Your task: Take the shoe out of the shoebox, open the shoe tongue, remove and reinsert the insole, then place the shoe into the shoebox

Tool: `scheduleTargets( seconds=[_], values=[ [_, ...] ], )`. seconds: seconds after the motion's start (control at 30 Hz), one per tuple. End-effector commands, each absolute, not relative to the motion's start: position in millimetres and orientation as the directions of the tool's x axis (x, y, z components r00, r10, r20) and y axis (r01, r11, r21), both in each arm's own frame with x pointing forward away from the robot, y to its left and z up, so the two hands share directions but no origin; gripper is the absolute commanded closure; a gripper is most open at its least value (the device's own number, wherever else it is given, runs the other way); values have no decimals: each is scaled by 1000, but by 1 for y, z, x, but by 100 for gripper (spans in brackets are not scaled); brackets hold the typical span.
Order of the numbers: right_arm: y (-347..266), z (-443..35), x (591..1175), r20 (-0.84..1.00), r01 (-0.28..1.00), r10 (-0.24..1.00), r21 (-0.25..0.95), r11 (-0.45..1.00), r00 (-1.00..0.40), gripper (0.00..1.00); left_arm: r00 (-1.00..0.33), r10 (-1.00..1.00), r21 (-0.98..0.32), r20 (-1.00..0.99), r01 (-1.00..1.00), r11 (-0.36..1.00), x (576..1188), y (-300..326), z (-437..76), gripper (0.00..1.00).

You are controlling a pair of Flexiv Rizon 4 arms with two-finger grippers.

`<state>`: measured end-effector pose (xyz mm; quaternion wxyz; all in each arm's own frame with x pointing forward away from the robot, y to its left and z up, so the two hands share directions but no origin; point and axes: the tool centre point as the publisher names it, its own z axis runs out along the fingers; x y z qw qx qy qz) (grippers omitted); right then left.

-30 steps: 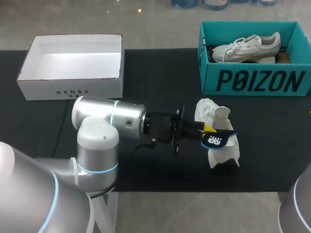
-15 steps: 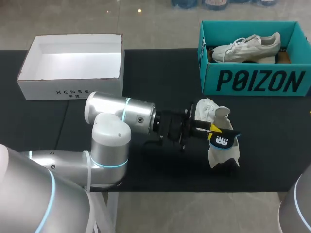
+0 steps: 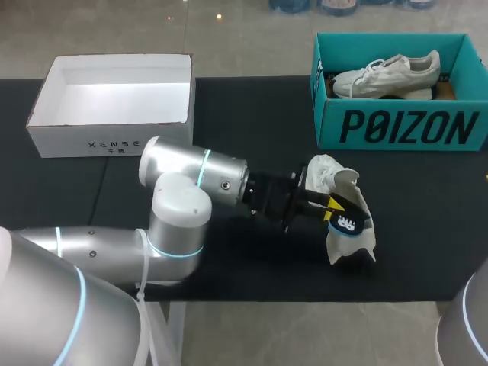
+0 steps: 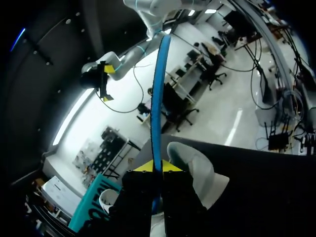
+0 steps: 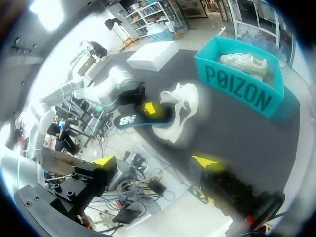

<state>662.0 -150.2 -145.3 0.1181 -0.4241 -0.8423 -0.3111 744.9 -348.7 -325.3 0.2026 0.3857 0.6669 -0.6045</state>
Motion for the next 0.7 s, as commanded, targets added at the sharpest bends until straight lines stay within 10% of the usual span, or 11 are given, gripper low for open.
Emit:
scheduleTargets(
  seconds=[0.03,0.57,0.6,0.63,0.7],
  values=[
    [-150,-145,662,462,788,642,422,447,-612,0,-603,309,-637,-736,770,-15,755,-359,-334,100],
    [-150,-145,662,462,788,642,422,447,-612,0,-581,376,-581,-722,804,127,772,-371,-350,100],
    [-150,-145,662,462,788,642,422,447,-612,0,-583,373,-583,-722,803,128,770,-372,-352,69],
    [-150,-145,662,462,788,642,422,447,-612,0,-587,371,-587,-720,800,127,769,-372,-353,8],
    [-150,-145,662,462,788,642,422,447,-612,0,-592,367,-593,-718,796,124,766,-371,-352,0]
  ],
)
